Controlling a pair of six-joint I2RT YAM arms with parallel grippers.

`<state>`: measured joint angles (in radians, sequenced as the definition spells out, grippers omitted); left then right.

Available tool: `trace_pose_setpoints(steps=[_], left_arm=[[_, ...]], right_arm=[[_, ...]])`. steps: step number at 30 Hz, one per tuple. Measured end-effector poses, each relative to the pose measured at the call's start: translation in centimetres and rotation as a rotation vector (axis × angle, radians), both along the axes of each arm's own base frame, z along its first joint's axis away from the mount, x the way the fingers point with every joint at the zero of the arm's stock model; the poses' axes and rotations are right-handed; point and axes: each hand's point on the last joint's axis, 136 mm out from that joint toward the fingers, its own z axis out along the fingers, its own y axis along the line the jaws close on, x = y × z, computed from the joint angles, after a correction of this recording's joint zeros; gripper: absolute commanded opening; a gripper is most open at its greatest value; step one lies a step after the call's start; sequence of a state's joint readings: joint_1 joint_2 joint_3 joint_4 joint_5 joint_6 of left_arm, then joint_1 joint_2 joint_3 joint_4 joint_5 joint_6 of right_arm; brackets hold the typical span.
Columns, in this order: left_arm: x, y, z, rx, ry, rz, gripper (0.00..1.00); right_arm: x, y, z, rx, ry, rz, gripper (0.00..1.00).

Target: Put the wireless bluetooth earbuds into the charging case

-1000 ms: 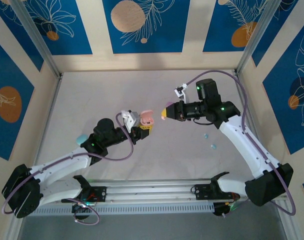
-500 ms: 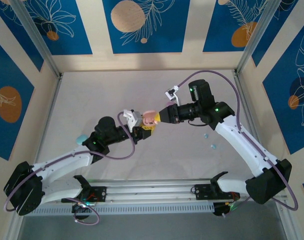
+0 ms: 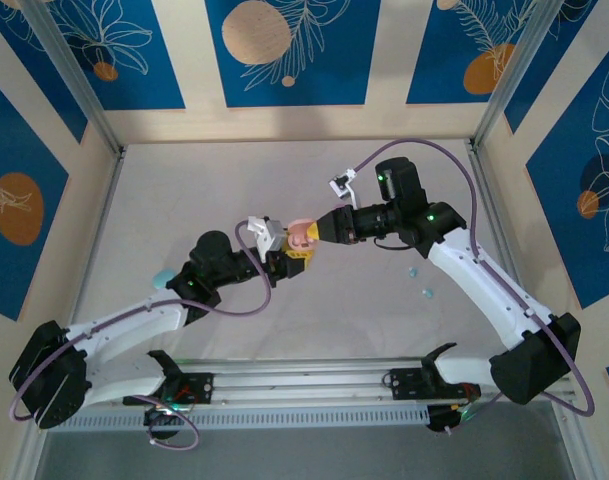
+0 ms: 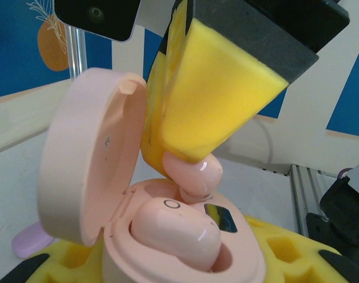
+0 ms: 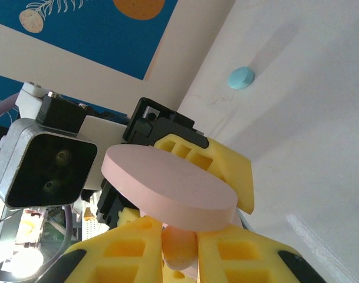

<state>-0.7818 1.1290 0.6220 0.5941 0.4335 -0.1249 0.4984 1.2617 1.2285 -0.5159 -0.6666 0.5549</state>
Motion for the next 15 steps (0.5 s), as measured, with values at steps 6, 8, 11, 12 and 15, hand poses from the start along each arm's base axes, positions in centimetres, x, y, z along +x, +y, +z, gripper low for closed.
trace_pose_setpoints(steps=[6, 8, 11, 12, 15], left_arm=[[0.06, -0.1, -0.02, -0.009, 0.016, -0.003, 0.26], [0.05, -0.1, -0.02, -0.011, 0.02, -0.004, 0.26], [0.12, -0.17, -0.27, -0.006, 0.027, -0.003, 0.26], [0.15, -0.2, -0.36, -0.005, 0.029, -0.003, 0.26], [0.18, -0.23, -0.54, 0.0, 0.034, -0.003, 0.26]], right_arm=[[0.06, -0.02, -0.2, -0.011, -0.002, -0.006, 0.23], [0.07, -0.05, -0.32, -0.016, -0.003, -0.009, 0.27], [0.15, -0.13, -0.51, -0.027, -0.008, -0.015, 0.29], [0.19, -0.17, -0.6, -0.031, -0.006, -0.019, 0.3], [0.26, -0.25, -0.74, -0.038, -0.005, -0.026, 0.34]])
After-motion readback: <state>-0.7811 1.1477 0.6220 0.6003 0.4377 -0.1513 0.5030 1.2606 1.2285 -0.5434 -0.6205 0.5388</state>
